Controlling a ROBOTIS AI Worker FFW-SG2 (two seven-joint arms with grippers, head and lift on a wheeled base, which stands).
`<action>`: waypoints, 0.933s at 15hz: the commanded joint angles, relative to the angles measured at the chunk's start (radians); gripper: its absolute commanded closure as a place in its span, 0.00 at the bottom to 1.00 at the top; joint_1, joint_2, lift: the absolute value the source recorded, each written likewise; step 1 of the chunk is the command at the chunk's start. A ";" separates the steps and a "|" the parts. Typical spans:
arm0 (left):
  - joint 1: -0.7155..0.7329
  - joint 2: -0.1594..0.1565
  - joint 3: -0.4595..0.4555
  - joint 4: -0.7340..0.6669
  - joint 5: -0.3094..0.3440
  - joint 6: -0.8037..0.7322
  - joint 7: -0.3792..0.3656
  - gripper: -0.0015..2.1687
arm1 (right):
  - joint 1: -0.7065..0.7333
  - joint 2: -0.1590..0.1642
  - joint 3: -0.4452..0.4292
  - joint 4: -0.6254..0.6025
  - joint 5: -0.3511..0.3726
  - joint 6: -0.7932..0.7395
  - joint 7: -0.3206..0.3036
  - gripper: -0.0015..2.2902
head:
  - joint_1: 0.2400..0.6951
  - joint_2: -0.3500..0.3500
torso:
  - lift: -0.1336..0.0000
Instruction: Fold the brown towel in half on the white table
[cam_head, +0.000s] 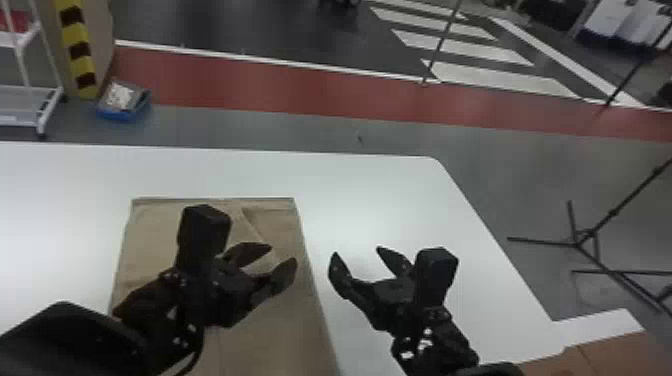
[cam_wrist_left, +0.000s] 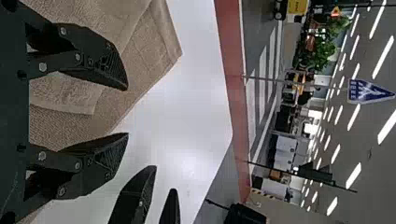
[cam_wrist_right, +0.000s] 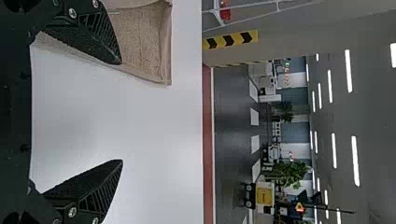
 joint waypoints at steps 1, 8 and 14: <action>0.038 0.009 0.053 -0.036 0.009 -0.002 0.002 0.06 | 0.002 0.000 0.031 -0.002 0.001 0.000 0.001 0.06 | 1.00 0.00 | 0.08; 0.166 0.095 0.238 -0.038 -0.022 -0.303 0.038 0.06 | -0.024 0.007 0.180 0.071 0.070 -0.003 0.012 0.15 | 1.00 0.31 | 0.08; 0.185 0.104 0.223 -0.036 -0.020 -0.331 0.029 0.07 | -0.038 0.008 0.189 0.124 0.056 -0.025 0.065 0.19 | 1.00 0.43 | 0.08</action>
